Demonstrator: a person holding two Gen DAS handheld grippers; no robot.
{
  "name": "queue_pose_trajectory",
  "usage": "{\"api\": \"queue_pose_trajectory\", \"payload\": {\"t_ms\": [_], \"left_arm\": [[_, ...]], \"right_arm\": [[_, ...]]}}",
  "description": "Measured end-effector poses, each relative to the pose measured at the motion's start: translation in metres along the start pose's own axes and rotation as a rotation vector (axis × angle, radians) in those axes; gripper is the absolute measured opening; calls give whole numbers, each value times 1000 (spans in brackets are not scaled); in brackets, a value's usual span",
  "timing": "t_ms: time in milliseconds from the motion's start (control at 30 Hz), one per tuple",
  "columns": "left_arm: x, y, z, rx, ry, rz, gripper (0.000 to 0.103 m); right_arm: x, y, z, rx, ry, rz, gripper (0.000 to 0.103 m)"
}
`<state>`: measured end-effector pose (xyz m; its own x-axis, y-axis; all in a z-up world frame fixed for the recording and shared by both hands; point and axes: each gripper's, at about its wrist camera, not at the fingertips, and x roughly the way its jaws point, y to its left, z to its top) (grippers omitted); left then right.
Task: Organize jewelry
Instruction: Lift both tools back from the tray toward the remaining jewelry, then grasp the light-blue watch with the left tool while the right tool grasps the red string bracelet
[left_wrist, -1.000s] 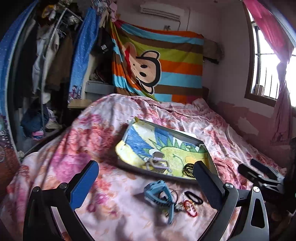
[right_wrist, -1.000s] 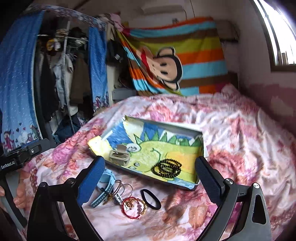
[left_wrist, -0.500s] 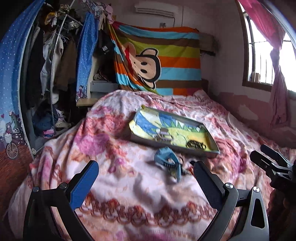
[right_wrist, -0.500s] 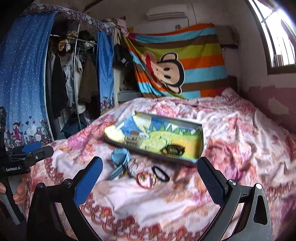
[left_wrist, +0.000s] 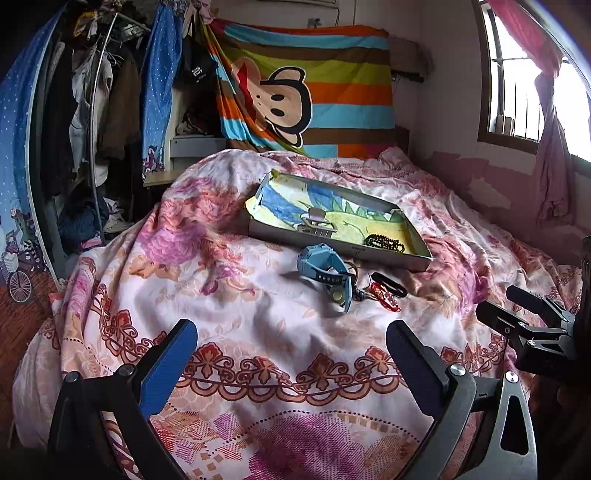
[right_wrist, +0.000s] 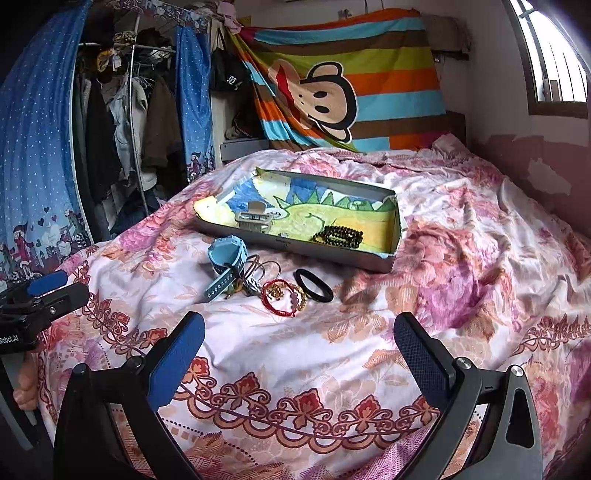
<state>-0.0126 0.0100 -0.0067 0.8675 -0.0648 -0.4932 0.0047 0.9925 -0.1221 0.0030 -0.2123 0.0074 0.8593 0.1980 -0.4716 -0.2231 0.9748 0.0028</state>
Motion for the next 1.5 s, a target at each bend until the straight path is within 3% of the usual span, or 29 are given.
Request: {"api": "queue_pose_trajectory", "payload": {"t_ms": [400, 767, 1033, 1133, 1233, 1300, 1500], "left_arm": [[24, -2, 13, 20, 52, -25, 103], [70, -9, 35, 65, 135, -79, 103], [92, -6, 39, 28, 192, -156, 103], [101, -10, 39, 35, 211, -195, 97], [110, -17, 38, 61, 231, -218, 83], [118, -22, 37, 70, 253, -248, 70], [150, -38, 38, 118, 331, -302, 43]], "right_arm": [[16, -6, 4, -6, 58, -13, 100], [34, -19, 17, -50, 83, 5, 101], [63, -35, 32, -89, 167, 135, 101], [76, -36, 32, -97, 196, 162, 100], [86, -33, 30, -115, 215, 202, 95], [95, -30, 30, -128, 251, 239, 80], [125, -23, 28, -124, 330, 325, 49]]}}
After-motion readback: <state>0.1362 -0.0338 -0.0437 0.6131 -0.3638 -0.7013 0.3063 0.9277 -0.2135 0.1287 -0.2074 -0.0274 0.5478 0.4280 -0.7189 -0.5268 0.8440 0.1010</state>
